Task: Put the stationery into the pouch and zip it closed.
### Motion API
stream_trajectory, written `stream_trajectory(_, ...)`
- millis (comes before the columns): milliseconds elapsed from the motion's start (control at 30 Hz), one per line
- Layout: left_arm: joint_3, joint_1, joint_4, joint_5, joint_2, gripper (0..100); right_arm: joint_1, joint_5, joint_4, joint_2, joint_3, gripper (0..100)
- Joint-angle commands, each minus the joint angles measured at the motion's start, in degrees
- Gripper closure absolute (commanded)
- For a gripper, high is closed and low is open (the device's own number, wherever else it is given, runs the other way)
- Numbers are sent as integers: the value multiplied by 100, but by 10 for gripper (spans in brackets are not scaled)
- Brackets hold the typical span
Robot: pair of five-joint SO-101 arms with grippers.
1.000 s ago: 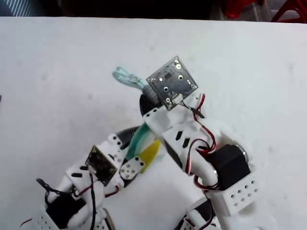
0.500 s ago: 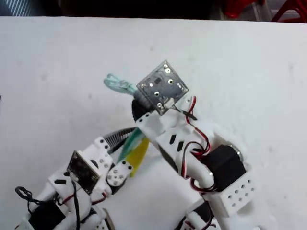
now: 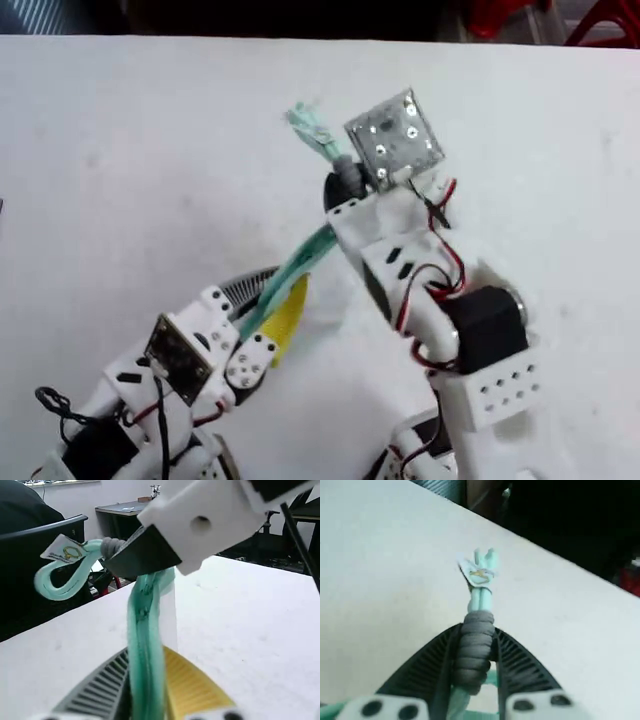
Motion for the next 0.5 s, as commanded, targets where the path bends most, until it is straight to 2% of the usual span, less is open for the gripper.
stream_trajectory(0,-141,-40,44,-62,-22,978,453,0,-127,-66,-44,981)
stream_trajectory(233,-149,-66,53,-62,-22,978,1059,18,-163,-66,-18,981)
stream_trajectory(467,-149,-75,62,-62,-22,978,1534,589,-919,-66,844,981)
